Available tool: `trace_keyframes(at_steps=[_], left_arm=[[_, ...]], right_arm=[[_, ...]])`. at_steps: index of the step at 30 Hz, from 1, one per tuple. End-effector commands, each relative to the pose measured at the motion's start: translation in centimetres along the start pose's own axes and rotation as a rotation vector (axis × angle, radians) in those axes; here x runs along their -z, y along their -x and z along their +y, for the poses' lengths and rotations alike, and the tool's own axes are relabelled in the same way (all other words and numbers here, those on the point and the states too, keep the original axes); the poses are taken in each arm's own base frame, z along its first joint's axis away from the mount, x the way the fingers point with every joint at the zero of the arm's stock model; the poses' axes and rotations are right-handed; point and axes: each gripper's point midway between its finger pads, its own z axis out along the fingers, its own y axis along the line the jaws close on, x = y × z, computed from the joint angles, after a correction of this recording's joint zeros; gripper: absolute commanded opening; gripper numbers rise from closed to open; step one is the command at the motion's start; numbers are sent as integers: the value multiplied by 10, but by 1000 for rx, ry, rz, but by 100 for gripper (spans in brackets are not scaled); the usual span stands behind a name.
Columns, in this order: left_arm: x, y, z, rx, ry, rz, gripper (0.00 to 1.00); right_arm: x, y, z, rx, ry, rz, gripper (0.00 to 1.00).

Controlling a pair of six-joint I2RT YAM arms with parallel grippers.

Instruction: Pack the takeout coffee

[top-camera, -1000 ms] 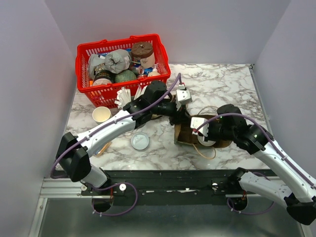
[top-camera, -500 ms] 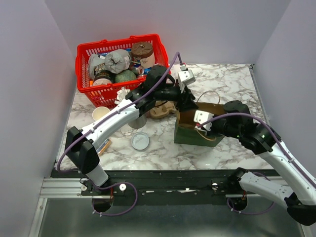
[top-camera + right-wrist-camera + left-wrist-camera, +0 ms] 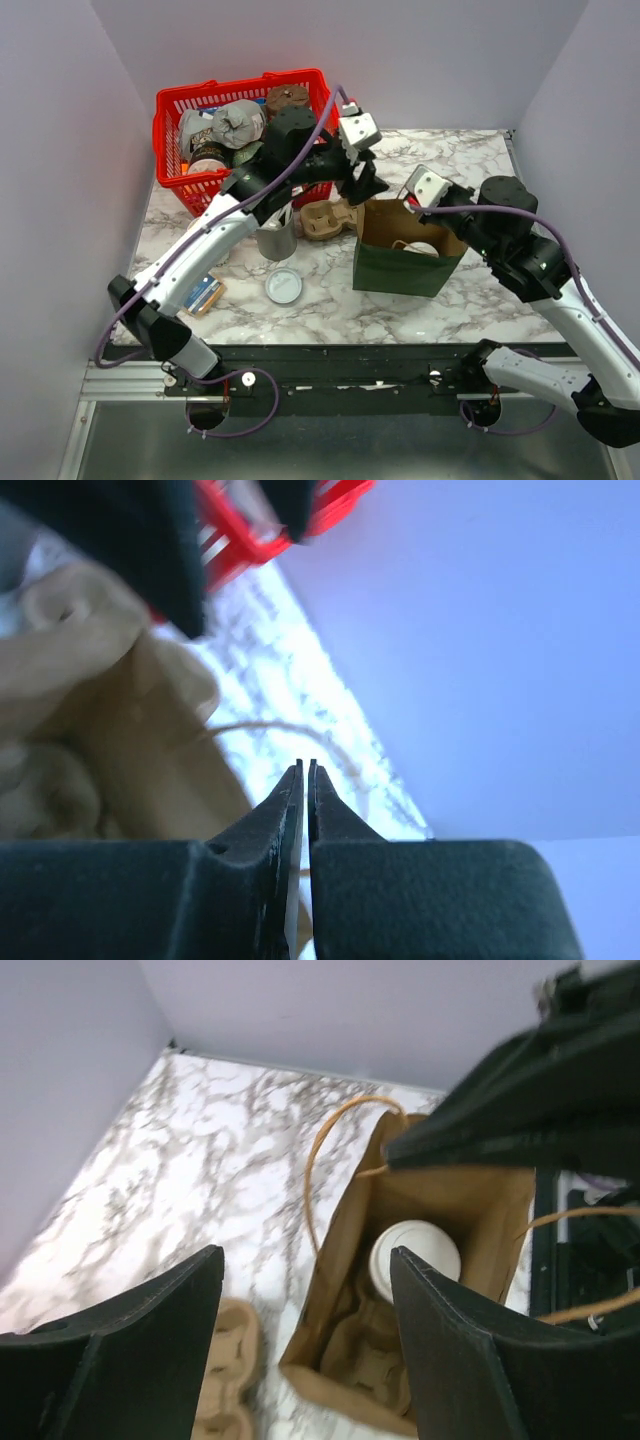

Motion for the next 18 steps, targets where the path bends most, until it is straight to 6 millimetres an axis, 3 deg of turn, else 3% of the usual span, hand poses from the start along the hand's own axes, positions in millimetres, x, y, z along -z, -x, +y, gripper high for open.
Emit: trace_keyframes(at_steps=[1,5,7,9,12,18], left_arm=[[70,7,19,-115,178,71,78],[115,-27,31,-126,272,236,79],[135,-43,44,-101,328,298,79],[150,-61,47,-36,336,356,76],[171,-89,53,72,344,434,72],[177,-137,43,156,259,565,69]], right_arm=[[11,43,-70,-53,-244,-103,13],[14,56,-103,-136,-340,-105,23],[13,54,-107,-205,-351,-93,48],[6,47,-97,-225,-294,-43,75],[0,35,-75,-272,-181,33,85],[-3,25,-40,-331,-38,67,90]])
